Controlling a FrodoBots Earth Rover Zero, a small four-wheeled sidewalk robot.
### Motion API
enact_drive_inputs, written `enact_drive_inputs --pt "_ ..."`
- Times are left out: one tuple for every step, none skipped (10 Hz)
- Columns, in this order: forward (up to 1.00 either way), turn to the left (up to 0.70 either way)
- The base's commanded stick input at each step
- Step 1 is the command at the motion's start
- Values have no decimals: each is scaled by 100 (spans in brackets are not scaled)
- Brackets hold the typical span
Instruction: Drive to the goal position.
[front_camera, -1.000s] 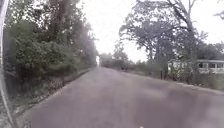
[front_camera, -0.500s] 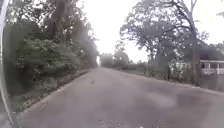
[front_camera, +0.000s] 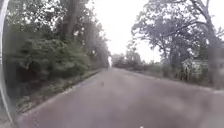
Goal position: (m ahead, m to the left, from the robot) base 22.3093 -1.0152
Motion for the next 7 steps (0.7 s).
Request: enact_drive_inputs --pt "70 1" --pt "70 1" --pt "70 1" --pt "70 1" --pt "70 1" --pt "70 1" --pt "70 1"
